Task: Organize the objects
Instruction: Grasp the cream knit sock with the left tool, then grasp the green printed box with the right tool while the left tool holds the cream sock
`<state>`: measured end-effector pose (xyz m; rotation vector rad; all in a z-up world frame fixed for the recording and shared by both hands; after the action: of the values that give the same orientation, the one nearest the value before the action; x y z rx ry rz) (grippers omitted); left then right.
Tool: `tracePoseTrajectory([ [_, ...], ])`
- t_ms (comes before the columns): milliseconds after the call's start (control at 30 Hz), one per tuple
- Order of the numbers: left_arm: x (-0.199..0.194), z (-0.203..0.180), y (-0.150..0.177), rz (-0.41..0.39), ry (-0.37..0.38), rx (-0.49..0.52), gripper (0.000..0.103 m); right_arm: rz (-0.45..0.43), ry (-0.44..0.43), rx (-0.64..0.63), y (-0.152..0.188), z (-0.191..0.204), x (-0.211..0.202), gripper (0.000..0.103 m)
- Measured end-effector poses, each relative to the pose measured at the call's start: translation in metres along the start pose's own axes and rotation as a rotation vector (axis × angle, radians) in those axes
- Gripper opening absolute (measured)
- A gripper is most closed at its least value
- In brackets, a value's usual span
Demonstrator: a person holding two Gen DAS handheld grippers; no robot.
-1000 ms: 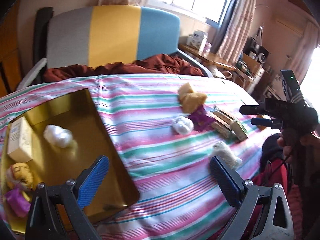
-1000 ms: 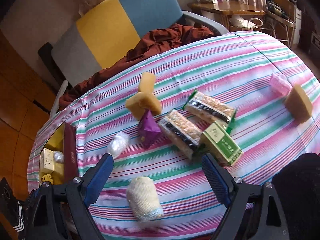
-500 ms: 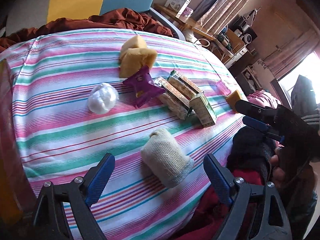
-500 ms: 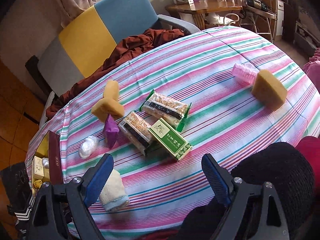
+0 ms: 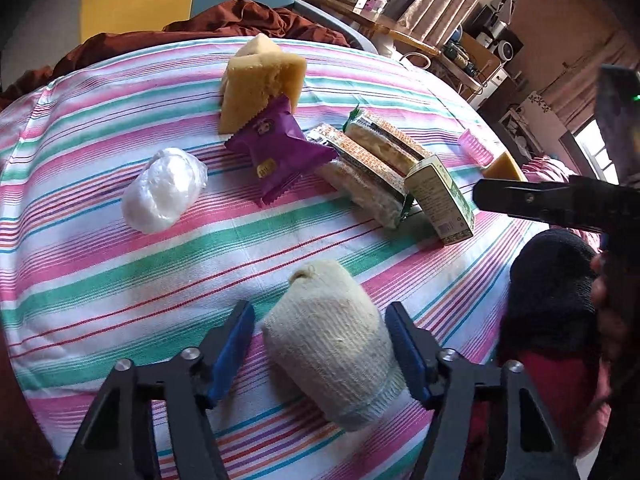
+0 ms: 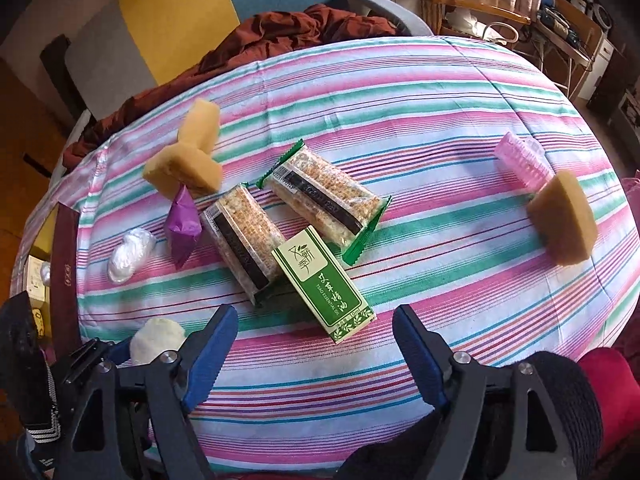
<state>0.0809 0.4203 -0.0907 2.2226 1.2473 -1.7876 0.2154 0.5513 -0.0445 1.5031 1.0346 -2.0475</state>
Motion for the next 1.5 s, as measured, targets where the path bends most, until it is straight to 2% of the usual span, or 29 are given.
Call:
tracePoseTrajectory([
  [233,-0.022,0.030,0.016,-0.009,0.041,-0.012,0.058,0.112,0.089,-0.068,-0.019,0.004,0.034,0.078],
  [267,-0.024,0.032,0.018,-0.010,0.040,-0.013,0.058,0.131,0.096,-0.068,-0.020,0.004,0.041,0.076],
  [300,-0.028,0.035,0.021,-0.011,0.038,-0.012,0.058,0.154,0.101,-0.064,-0.020,0.003,0.048,0.069],
  [333,-0.031,0.039,0.025,-0.015,0.031,-0.010,0.058,0.173,0.104,-0.059,-0.019,0.002,0.052,0.046],
  [367,-0.035,0.042,0.028,-0.020,0.024,-0.006,0.058,0.174,0.113,-0.063,-0.018,0.002,0.052,0.030],
  [500,-0.044,0.050,0.038,-0.042,-0.001,0.005,0.058,0.139,0.127,-0.054,-0.009,0.005,0.034,0.030],
  [633,-0.047,0.057,0.041,-0.062,-0.007,-0.012,0.058,0.116,0.022,-0.086,0.014,0.030,0.015,0.031],
  [700,-0.046,0.057,0.042,-0.072,-0.007,-0.017,0.058,0.131,-0.029,-0.117,0.025,0.049,0.017,0.031],
  [800,-0.042,0.054,0.042,-0.085,-0.023,-0.007,0.060,0.163,-0.060,-0.140,0.038,0.071,0.033,0.031],
  [967,-0.037,0.050,0.043,-0.102,-0.047,0.013,0.064,0.144,-0.075,-0.125,0.035,0.090,0.042,0.031],
  [1033,-0.037,0.050,0.043,-0.112,-0.046,0.011,0.065,0.132,-0.119,-0.105,0.034,0.090,0.042,0.031],
  [1167,-0.038,0.056,0.046,-0.133,-0.019,-0.020,0.065,0.134,-0.128,-0.081,0.034,0.091,0.048,0.031],
  [1267,-0.039,0.055,0.045,-0.133,-0.026,-0.025,0.065,0.109,-0.092,-0.112,0.036,0.100,0.050,0.031],
  [1500,-0.041,0.053,0.049,-0.154,-0.029,-0.025,0.057,0.086,-0.067,-0.132,0.032,0.105,0.053,0.031],
])
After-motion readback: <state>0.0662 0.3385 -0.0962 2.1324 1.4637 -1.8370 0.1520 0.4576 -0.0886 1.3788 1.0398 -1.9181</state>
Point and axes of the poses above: each gripper's, at about its wrist camera, not at the fingertips, and x roughly the way its jaws point, z to its left, y to its underside, the point moved 1 cm from there along x, roughly the way its jaws point, and after that the axes turned 1 degree about -z, right-handed, at the moved point
